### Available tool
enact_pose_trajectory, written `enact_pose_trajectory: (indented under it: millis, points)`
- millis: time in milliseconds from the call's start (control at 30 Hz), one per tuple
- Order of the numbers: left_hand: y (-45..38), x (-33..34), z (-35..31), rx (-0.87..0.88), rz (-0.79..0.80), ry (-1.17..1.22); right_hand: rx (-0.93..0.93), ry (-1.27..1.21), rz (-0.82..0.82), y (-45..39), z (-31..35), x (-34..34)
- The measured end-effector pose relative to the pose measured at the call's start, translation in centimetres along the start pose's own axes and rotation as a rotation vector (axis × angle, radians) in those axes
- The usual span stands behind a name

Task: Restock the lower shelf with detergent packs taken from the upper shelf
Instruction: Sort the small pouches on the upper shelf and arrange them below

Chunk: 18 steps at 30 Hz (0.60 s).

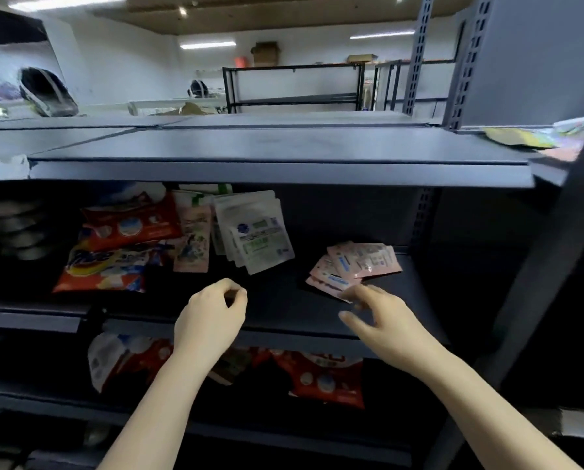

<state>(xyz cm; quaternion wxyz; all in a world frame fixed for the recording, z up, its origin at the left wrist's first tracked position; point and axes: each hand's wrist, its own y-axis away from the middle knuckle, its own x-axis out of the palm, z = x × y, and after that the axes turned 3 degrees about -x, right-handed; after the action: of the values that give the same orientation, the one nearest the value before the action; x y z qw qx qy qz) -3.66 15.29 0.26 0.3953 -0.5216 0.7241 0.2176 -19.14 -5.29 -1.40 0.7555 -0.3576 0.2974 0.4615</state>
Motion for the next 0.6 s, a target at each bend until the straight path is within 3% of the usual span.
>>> enact_pose_trajectory:
  millis: [233, 333, 433, 600]
  points:
    - [-8.4, -1.1, 6.3, -0.007, 0.189, -0.06, 0.155, 0.039, 0.102, -5.9, 3.1, 6.7]
    - [-12.3, 0.2, 7.8, -0.035, 0.171, 0.078, 0.233, 0.049, 0.145, -8.9, 3.5, 8.9]
    - [-16.3, 1.4, 8.2, 0.011, 0.206, 0.053, 0.319, 0.048, 0.18, -12.0, 3.9, 10.7]
    - [-21.8, 3.3, 8.0, 0.035, 0.236, 0.183, 0.316, 0.07, 0.174, -15.0, 3.9, 12.4]
